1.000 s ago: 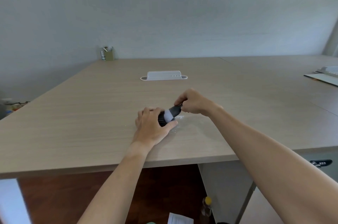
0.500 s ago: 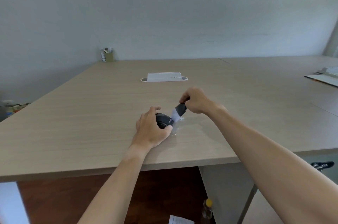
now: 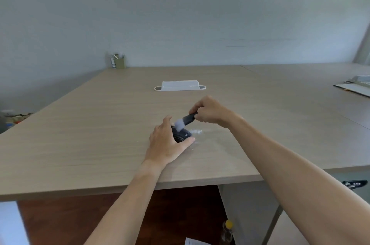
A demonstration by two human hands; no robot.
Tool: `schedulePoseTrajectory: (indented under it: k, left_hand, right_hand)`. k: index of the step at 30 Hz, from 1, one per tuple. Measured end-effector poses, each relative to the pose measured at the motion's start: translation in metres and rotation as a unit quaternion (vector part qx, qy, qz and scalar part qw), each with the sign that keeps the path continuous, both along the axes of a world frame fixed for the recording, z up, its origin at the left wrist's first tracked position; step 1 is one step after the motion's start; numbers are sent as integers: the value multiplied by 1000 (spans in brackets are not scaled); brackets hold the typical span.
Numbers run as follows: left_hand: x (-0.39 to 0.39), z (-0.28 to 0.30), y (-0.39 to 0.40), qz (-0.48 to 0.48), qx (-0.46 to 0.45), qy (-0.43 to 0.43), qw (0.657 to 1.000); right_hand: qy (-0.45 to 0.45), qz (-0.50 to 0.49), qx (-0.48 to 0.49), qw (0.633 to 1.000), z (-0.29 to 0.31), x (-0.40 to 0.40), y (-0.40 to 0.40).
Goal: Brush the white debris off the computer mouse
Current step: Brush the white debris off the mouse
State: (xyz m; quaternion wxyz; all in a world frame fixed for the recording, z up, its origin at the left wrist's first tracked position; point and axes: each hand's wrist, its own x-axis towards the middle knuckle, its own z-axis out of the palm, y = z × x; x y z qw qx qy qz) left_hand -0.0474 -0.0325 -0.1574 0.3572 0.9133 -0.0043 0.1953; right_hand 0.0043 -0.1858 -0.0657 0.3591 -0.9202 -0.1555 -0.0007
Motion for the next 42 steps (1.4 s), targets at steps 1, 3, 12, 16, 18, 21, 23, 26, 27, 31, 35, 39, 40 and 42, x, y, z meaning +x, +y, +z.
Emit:
schedulePoseTrajectory:
  k: [1,3,12,16,18,21,23,26,27,31,35,39,40,42]
  left_hand:
    - [0,0,0,0,-4,-1,1000]
    - [0,1,2,-5,-16,2,1000]
    - [-2,1,0,36,20,-3,999]
    - [-1,1,2,23,-21,-3,999]
    - [-2,0,2,12,-45,0,999]
    - [-2,0,2,2,-57,1,998]
    - [-1,0,1,12,-37,-2,999]
    - [-1,0,1,31,-23,-4,999]
    - [-1,0,1,35,-18,-5,999]
    - [-1,1,0,38,-13,-7,999]
    - [0,1,1,36,-22,-4,999]
    - [-2,3,2,27,-37,-7,999]
    - [-3,4,2,26,-37,-6,999]
    - [-3,3,1,25,-39,-3,999]
  right_hand:
    - [21,20,-13,999,1,-2,2]
    - [12,22,-69,997,-1,0,3]
    - [-11,26,7,1000,0,-1,14]
    - [-49,-1,-89,995,-4,8,12]
    - [-71,-23,-77,994,-2,10,10]
    - [-59,-10,2,998,1,4,15]
    - [-38,10,12,999,-1,2,19]
    - [-50,5,-57,997,-5,8,20]
    - [-63,-8,-76,995,-5,11,18]
    - [-88,-31,-37,995,4,14,18]
    - [-13,32,-5,999,2,4,29]
    - [-44,-15,-101,994,-7,16,22]
    - [-53,-31,-106,992,-7,19,19]
    - [-65,-49,-82,993,-3,20,16]
